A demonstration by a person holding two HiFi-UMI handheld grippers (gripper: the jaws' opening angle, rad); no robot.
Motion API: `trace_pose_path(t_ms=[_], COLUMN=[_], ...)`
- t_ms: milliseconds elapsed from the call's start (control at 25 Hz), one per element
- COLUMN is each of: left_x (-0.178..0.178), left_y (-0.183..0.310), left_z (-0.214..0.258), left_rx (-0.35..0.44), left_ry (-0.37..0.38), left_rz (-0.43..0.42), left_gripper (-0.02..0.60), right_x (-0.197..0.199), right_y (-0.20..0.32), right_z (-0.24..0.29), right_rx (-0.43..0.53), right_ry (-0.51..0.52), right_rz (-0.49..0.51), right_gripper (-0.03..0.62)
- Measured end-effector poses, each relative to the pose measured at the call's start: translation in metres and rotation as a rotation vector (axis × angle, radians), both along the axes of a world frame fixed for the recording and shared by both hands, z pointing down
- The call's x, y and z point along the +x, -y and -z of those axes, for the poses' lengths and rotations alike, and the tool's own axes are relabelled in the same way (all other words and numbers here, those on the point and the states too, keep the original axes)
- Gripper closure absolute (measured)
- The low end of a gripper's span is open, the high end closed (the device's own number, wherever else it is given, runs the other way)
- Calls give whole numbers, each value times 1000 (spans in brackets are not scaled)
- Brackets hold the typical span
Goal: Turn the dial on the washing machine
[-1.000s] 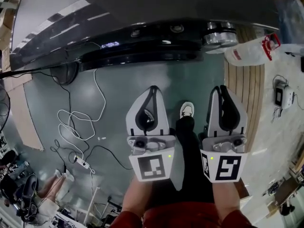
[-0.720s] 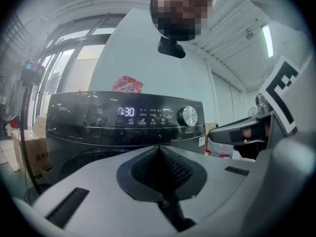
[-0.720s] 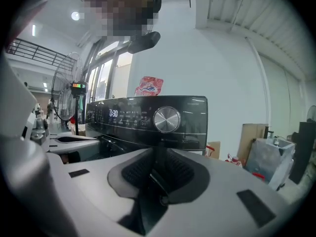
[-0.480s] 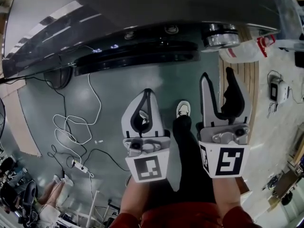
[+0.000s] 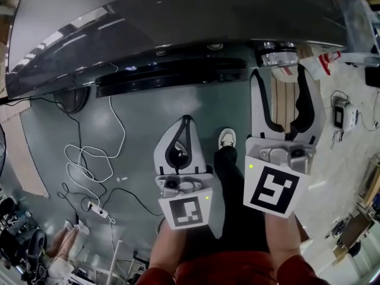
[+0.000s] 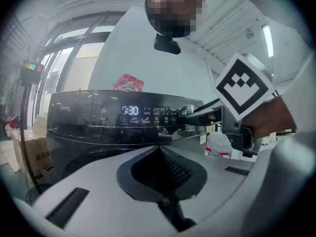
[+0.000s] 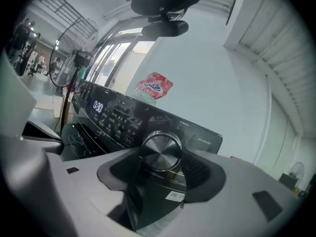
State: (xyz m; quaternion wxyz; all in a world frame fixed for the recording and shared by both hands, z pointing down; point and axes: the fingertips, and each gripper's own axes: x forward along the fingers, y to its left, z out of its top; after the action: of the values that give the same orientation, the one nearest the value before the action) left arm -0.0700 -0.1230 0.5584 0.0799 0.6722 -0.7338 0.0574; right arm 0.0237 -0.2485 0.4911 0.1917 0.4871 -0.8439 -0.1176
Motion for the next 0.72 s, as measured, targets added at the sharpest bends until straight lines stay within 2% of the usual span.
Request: trace_pose_path(t_ms=[160, 320, 720], left_x=[-1, -1, 2], left_y=[-2, 0, 4], left_z=[-3, -1, -2], left_rx=[-12, -6, -10], left_ry=[-5, -10, -25], left_rz=[-4, 6, -2], left_gripper=[572, 572, 572], right_x=[1, 1, -9], right_y=[1, 1, 8], right_z=[-4, -5, 1], right_rx=[26, 67, 88], right_ry=[-49, -150, -178], right_rz=[-28, -22, 1], right_gripper=[316, 303, 313])
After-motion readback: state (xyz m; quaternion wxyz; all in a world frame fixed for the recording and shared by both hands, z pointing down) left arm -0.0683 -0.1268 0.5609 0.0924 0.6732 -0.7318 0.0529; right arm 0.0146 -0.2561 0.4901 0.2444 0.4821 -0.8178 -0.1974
